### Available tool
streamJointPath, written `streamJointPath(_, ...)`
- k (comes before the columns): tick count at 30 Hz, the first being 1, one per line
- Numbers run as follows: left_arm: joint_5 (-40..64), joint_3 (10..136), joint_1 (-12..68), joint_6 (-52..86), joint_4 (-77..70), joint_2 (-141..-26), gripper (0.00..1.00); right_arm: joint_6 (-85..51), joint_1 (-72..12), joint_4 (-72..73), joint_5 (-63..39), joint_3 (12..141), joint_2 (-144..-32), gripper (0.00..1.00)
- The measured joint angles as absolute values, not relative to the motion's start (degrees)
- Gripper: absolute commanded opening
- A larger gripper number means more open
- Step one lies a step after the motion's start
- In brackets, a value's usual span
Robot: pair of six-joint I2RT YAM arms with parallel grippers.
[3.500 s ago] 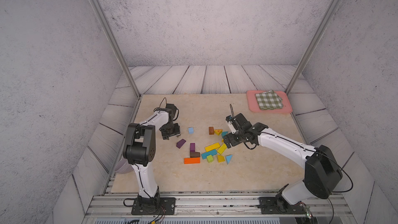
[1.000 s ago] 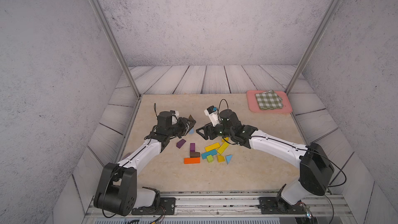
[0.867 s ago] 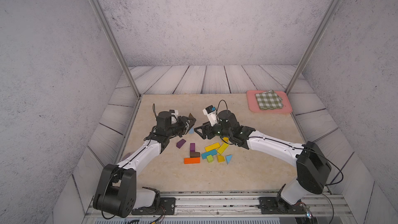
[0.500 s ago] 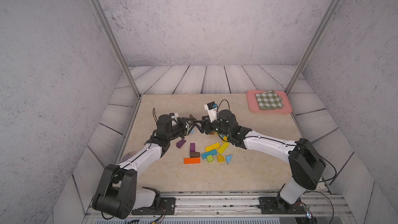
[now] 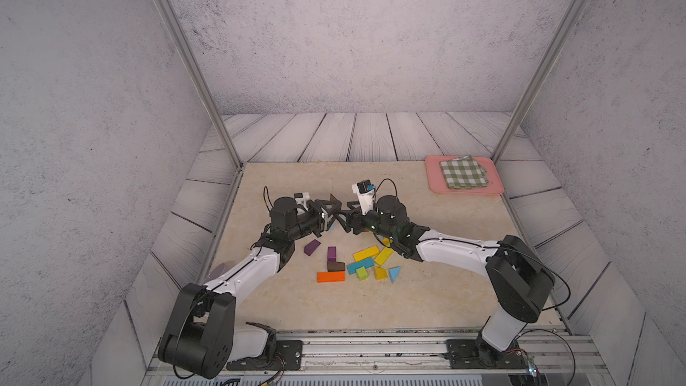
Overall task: Assemble a small pinwheel with building blocks
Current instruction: Assemble the building block at the center of the board.
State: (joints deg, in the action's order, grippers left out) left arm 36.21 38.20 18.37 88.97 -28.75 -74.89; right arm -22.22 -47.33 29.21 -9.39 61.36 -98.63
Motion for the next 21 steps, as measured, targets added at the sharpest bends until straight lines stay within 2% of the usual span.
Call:
streamJointPath(12,33.4,38.8,19.0,89.1,-27.5,-74.9,0.23,-22.7,-47.3,30.3,-9.6,63.3,-101.1,0.58)
streamJointPath(15,32.5,38.9,19.0,89.2,-27.1,-74.9,0.26,-23.4,-47.4,30.1,-9.2,64.0,-101.7,0.58)
streamJointPath(21,31.6,39.1,19.0,91.2,-27.0,-74.8,0.22,-26.3,-47.6,30.6,-7.9,64.1,-101.8,0.6)
